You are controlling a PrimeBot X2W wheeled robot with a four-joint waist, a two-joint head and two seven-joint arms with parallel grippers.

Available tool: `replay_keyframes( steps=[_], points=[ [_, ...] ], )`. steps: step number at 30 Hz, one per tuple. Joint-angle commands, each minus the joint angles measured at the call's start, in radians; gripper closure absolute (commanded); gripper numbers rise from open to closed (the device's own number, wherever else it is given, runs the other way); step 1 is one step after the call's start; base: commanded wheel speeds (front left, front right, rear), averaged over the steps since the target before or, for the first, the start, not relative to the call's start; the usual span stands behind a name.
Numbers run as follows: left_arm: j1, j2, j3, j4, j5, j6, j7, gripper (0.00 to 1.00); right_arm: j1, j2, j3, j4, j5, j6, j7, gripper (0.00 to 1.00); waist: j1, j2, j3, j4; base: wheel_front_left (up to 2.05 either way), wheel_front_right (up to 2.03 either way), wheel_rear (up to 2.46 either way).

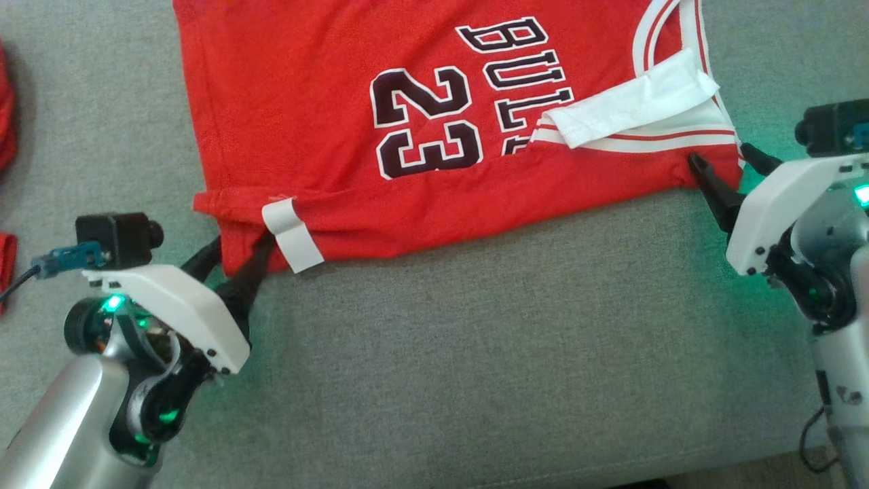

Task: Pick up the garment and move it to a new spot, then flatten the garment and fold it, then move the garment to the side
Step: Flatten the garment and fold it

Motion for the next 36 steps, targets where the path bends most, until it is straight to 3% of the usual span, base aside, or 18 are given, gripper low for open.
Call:
replay_keyframes(
  steps=[1,2,3,5,6,8,9,10,15,22,29,36],
  points=[
    [0.010,0.021,-0.004,0.009,0.002,-0.006,0.037,0.55,0.005,-0.008,0.035,-0.013,0.008,0.008,0.021,0.00,0.0001,-0.0001,0.003,-0.001,0.00,0.00,0.00],
    [0.008,0.021,-0.007,0.010,0.001,-0.009,0.040,0.73,0.004,-0.009,0.041,-0.012,0.011,0.008,0.026,0.00,0.0001,-0.0001,0.004,-0.002,0.00,0.00,0.00],
    [0.007,0.021,-0.009,0.012,0.001,-0.010,0.040,1.00,0.003,-0.010,0.046,-0.011,0.016,0.008,0.031,0.00,0.0001,-0.0001,0.005,-0.003,0.00,0.00,0.00],
    [0.007,0.019,-0.015,0.018,0.000,-0.015,0.043,1.00,0.003,-0.013,0.058,-0.007,0.025,0.008,0.039,0.03,0.0001,-0.0001,0.004,-0.004,0.00,0.00,0.00],
    [0.006,0.018,-0.017,0.022,-0.001,-0.018,0.043,1.00,0.003,-0.013,0.059,-0.004,0.032,0.008,0.040,0.22,0.0001,-0.0001,0.002,-0.003,0.00,0.00,0.00],
    [0.005,0.008,-0.014,0.032,-0.013,-0.020,0.039,1.00,0.002,-0.002,0.047,0.003,0.056,0.008,0.041,0.76,0.0001,-0.0001,-0.002,-0.003,0.00,0.00,0.00],
    [0.004,0.002,-0.012,0.035,-0.022,-0.022,0.038,1.00,-0.002,0.004,0.037,0.004,0.068,0.008,0.040,0.95,0.0001,-0.0001,-0.005,-0.003,0.00,0.00,0.00],
    [0.004,-0.003,-0.010,0.038,-0.031,-0.024,0.038,1.00,-0.006,0.011,0.025,0.007,0.079,0.008,0.040,1.00,0.0001,-0.0001,-0.010,-0.003,0.00,0.00,0.00],
    [0.004,0.009,0.014,0.018,-0.073,-0.038,0.054,1.00,-0.023,0.017,-0.034,-0.008,0.148,0.008,0.072,1.00,0.0001,-0.0001,-0.047,0.000,0.00,0.00,0.00],
    [0.029,0.032,0.070,-0.072,-0.171,-0.037,0.100,1.00,0.010,-0.040,-0.118,-0.101,0.204,0.008,0.191,1.00,0.0001,-0.0001,-0.091,0.017,0.00,0.00,0.00],
    [0.142,0.078,0.115,-0.179,-0.252,-0.033,0.138,1.00,0.159,-0.101,-0.202,-0.283,0.238,0.008,0.344,1.00,0.0001,-0.0001,-0.112,0.023,0.00,0.00,0.00],
    [0.277,0.070,0.109,-0.218,-0.251,-0.042,0.086,1.00,0.347,-0.068,-0.247,-0.405,0.235,0.008,0.399,1.00,0.0001,-0.0001,-0.106,0.022,0.00,0.00,0.00]
  ],
)
